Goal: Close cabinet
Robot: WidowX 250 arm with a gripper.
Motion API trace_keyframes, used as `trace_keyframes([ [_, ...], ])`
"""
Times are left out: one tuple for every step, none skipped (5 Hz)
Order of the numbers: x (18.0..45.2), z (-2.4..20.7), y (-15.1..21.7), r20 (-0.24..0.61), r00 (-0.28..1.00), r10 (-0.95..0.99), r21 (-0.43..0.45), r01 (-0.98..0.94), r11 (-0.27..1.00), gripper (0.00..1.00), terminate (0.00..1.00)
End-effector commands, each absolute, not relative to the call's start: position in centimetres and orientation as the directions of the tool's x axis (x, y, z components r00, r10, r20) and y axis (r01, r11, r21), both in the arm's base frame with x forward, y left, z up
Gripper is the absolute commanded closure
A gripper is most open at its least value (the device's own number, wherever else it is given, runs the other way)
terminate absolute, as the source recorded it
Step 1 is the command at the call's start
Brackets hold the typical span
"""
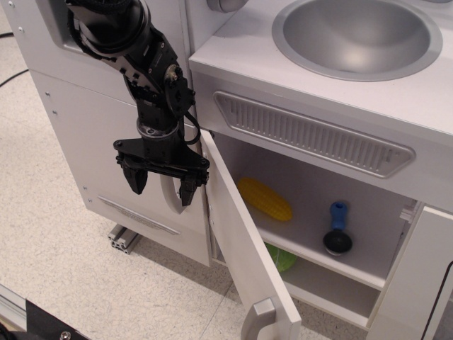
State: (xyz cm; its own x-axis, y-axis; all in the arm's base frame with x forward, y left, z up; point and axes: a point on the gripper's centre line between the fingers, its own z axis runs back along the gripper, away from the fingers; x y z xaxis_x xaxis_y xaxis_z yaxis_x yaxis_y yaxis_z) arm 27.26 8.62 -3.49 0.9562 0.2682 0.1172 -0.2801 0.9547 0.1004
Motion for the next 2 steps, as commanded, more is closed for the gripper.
trace_keyframes([
  [27.3, -3.5, 8.6, 0.117, 0.956, 0.268, 0.100, -0.280, 0.955, 0.00, 0.00],
  [25.9, -3.6, 8.5, 0.108, 0.976, 0.190, 0.102, -0.201, 0.974, 0.00, 0.00],
])
